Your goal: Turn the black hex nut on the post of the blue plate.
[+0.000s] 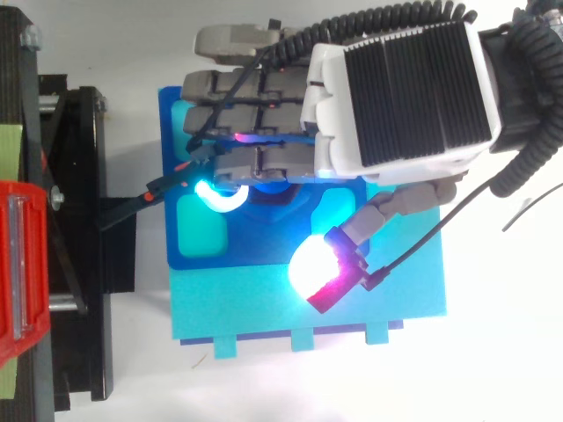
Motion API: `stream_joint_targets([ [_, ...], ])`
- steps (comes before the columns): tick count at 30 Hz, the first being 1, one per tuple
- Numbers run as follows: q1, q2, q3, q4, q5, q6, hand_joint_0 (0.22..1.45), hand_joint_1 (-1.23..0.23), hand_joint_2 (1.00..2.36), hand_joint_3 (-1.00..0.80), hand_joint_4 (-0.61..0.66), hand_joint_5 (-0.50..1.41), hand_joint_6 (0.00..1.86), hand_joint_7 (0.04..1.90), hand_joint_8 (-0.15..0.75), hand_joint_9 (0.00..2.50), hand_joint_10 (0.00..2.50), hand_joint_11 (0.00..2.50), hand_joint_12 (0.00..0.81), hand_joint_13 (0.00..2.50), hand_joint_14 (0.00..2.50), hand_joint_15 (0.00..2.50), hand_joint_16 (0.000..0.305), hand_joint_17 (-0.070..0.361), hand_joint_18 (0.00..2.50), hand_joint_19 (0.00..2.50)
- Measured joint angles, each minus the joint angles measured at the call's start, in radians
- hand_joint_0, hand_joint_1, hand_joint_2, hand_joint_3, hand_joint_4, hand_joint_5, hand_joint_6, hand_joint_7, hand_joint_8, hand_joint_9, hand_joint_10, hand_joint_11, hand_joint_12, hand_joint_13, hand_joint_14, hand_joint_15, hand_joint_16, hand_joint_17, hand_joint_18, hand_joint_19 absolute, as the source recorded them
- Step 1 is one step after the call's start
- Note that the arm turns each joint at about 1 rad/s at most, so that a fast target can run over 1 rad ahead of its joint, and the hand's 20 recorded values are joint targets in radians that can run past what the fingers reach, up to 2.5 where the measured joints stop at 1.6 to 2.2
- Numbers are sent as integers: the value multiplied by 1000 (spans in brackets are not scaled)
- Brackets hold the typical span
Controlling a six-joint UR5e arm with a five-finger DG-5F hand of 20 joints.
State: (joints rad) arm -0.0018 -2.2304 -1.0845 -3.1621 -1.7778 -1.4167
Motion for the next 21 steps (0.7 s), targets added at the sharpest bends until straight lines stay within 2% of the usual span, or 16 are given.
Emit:
stream_joint_targets([
  [12, -26, 0, 0, -1, -28, -14, 482, -400, 1000, -500, 251, -179, 503, 899, 302, 383, 0, 0, 388, 120, 0, 1, 49, 111, 0, 182],
  [21, -55, 0, 0, -20, -77, -23, 482, -401, 1000, -500, 250, -179, 503, 903, 302, 382, 0, 0, 388, 119, 2, 0, 49, 111, 0, 182],
])
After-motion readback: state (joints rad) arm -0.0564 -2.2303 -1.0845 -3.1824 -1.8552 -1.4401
